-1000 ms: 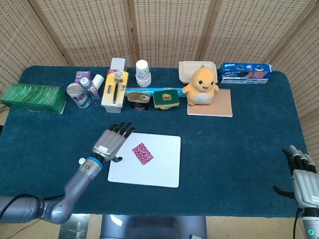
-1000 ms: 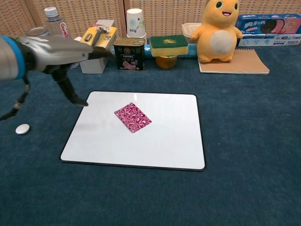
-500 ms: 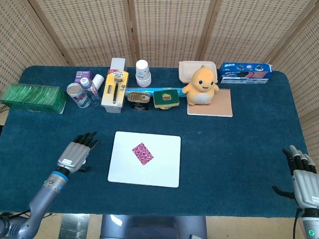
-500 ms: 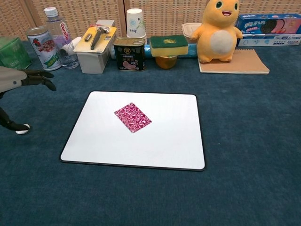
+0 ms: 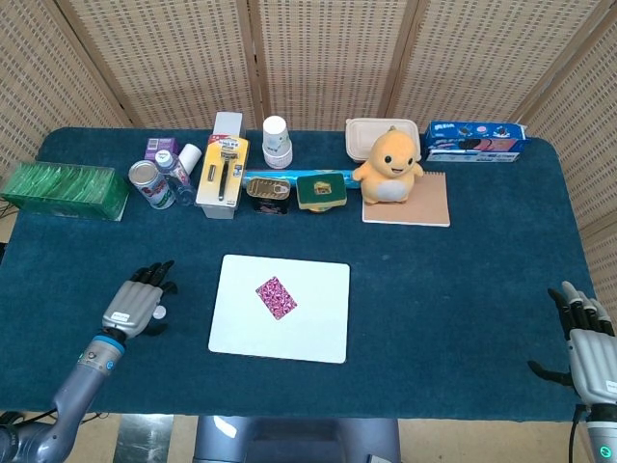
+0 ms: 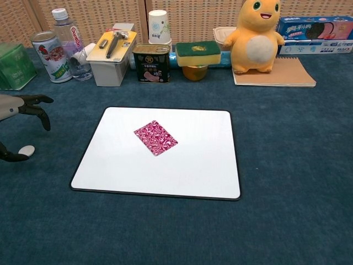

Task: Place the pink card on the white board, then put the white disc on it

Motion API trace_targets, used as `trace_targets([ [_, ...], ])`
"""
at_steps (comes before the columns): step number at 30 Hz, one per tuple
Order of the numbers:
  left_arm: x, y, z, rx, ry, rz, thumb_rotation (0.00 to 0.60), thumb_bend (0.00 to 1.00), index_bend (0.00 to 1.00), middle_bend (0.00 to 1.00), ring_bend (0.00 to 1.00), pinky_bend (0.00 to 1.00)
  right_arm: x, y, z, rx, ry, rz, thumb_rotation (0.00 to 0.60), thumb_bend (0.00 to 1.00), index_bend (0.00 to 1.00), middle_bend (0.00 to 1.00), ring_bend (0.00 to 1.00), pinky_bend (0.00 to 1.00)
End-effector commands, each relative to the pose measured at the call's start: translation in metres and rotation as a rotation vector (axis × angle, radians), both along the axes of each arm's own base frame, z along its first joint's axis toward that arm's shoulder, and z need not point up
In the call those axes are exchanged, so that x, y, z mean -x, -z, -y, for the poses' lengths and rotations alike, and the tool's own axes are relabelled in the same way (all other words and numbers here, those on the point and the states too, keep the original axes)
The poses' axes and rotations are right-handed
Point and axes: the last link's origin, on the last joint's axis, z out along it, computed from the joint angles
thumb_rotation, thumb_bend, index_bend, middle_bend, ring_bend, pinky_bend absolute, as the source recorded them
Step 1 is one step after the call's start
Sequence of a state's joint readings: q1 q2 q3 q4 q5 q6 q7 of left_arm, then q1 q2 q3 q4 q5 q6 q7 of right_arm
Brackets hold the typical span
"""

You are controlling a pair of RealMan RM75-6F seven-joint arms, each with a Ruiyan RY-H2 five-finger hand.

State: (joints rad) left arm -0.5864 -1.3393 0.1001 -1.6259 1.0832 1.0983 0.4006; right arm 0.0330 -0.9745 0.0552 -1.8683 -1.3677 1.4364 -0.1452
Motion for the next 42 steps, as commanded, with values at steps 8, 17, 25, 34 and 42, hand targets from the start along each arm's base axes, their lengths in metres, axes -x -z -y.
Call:
trace_targets([
  [8,0.02,0.002,-0.002,-0.003,-0.058,-0.001,0.6,0.19,0.32,0.0,0.0,0.1,0.001,-0.002,0.0,0.004,0.004,0.007,0.6,0.0,0.01,0.0,0.0,0.0],
  [17,0.022,0.008,-0.002,0.003,-0.042,0.001,0.6,0.19,0.35,0.0,0.0,0.1,0.0,-0.002,0.001,0.004,0.003,0.009,0.6,0.0,0.01,0.0,0.0,0.0],
  [25,0.023,0.01,-0.003,-0.01,-0.047,-0.017,0.6,0.21,0.43,0.0,0.0,0.1,0.001,-0.002,0.0,0.003,0.007,0.013,0.6,0.0,0.01,0.0,0.0,0.0],
  [34,0.023,0.009,-0.002,-0.019,-0.046,-0.022,0.6,0.25,0.5,0.0,0.0,0.1,0.002,-0.002,0.0,-0.001,0.008,0.015,0.6,0.0,0.01,0.0,0.0,0.0],
  [42,0.008,0.005,-0.005,-0.016,-0.021,-0.001,0.6,0.25,0.5,0.0,0.0,0.1,0.002,-0.001,0.0,-0.007,0.011,0.015,0.6,0.0,0.01,0.0,0.0,0.0],
])
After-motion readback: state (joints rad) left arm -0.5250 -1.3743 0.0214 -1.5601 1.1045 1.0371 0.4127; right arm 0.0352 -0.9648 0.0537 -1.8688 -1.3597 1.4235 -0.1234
